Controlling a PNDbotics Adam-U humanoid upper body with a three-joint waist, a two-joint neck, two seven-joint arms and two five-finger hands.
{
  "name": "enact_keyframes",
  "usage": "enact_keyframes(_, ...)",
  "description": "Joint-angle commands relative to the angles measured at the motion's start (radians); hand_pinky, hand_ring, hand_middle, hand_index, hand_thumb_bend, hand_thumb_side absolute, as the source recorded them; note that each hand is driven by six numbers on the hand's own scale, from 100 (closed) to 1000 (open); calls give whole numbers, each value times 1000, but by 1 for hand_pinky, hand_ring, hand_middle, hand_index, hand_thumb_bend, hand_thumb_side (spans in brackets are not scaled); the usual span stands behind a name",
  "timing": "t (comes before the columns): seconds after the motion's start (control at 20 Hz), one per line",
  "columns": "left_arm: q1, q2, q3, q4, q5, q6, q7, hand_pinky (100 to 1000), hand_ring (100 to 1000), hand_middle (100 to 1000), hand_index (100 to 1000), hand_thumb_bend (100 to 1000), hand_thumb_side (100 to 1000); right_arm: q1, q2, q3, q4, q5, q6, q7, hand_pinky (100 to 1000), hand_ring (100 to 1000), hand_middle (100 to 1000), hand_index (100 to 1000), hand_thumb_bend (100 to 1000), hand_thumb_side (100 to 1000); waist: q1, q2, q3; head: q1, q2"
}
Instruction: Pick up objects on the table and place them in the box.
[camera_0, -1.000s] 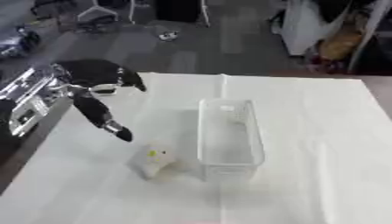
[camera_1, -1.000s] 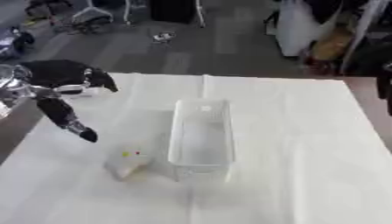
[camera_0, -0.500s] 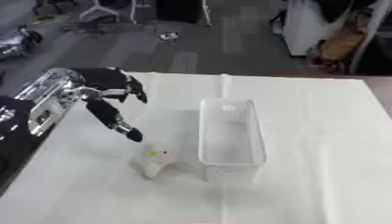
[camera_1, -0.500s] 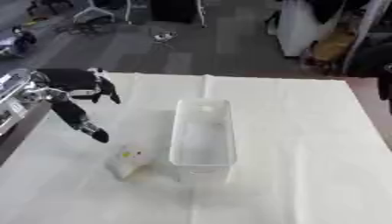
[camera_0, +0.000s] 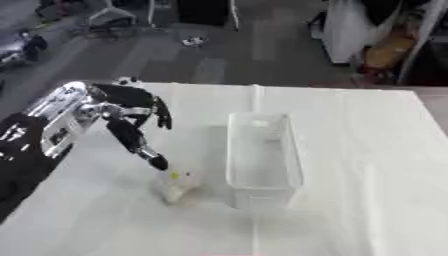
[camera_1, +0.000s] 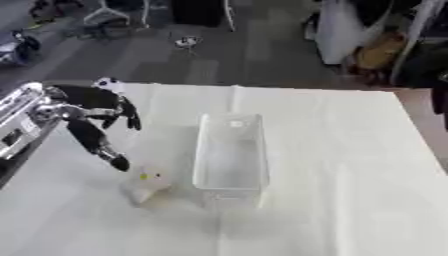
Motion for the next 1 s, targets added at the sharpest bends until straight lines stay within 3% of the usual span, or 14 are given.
enact_keyframes(0.05, -15, 32, -10, -38, 2, -21, -12, 100, 388, 610, 846, 1000, 925, -23, -2, -2, -13, 2, 0, 4, 142, 414, 507, 592, 476, 1000, 3, -12, -1, 2, -3)
enact_keyframes(0.4, -3, 54, -42, -82, -33, -72, -40, 100, 406, 621, 869, 1000, 910, -23, -3, -1, -13, 1, 2, 6, 141, 413, 507, 592, 477, 1000, 5, -13, -2, -2, 0)
enact_keyframes(0.7, 6, 67, -57, -90, -76, -98, -80, 100, 433, 638, 898, 1000, 819, -22, -4, -1, -13, 1, 3, 7, 140, 413, 507, 592, 479, 1000, 6, -13, -2, 0, 4)
enact_keyframes(1.0, 14, 73, -64, -96, -92, -117, -103, 100, 474, 666, 897, 1000, 815, -22, -5, -1, -13, 1, 4, 8, 140, 412, 507, 592, 479, 1000, 5, -12, -1, -1, 6)
